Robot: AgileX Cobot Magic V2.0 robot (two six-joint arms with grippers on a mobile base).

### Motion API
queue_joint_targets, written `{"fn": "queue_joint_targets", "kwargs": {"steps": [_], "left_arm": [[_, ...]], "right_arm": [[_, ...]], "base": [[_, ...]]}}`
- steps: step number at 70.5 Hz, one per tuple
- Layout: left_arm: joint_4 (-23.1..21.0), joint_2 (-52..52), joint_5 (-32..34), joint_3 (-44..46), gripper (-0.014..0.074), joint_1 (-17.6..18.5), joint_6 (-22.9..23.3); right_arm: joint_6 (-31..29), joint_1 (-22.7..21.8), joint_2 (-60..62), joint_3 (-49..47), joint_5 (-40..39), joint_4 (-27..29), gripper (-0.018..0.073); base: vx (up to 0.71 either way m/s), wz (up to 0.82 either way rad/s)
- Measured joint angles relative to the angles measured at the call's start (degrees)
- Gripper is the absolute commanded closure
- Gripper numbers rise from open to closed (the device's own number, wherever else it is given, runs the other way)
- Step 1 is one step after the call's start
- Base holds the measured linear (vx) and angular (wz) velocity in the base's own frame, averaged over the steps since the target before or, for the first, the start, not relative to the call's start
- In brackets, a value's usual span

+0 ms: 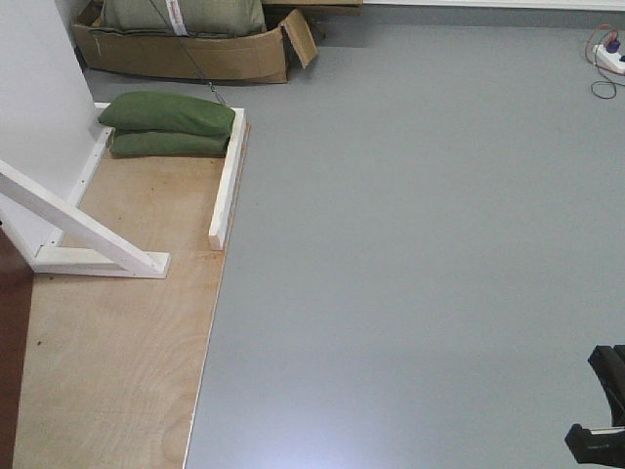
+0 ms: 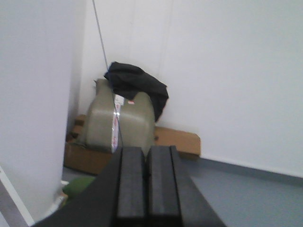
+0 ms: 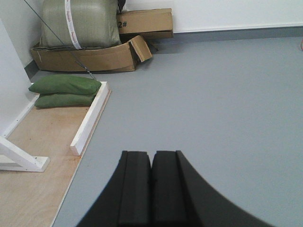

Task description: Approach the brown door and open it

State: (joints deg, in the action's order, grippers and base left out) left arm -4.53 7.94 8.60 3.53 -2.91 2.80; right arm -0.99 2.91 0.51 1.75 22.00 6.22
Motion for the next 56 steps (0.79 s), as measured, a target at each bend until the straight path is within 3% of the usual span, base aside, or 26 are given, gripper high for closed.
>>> {"fn": "queue_joint_targets", "kwargs": {"steps": [11,31,37,43,56], "left_arm": [[0.0,7.02,2.73,15.08,0.058,-4.26,-9.93],[0.0,15.09,2.95,47.38,0.058,-13.95,-43.91],[0.0,17.42,2.95,56.01,0.058,-16.72,-51.99],[0.0,19.92,3.0,62.7,0.058,-19.0,-58.19],[0.02,24.84,4.23,73.17,0.058,-22.54,-66.1]], "right_arm": [[0.0,0.0,0.0,0.0,0.0,0.0,0.0559],[0.0,0.0,0.0,0.0,0.0,0.0,0.0559],[0.0,0.0,0.0,0.0,0.0,0.0,0.0559],[0.0,0.0,0.0,0.0,0.0,0.0,0.0559],[0.0,0.0,0.0,0.0,0.0,0.0,0.0559]], "base": [[0.0,0.0],[0.0,0.0],[0.0,0.0],[0.0,0.0],[0.0,0.0]]}}
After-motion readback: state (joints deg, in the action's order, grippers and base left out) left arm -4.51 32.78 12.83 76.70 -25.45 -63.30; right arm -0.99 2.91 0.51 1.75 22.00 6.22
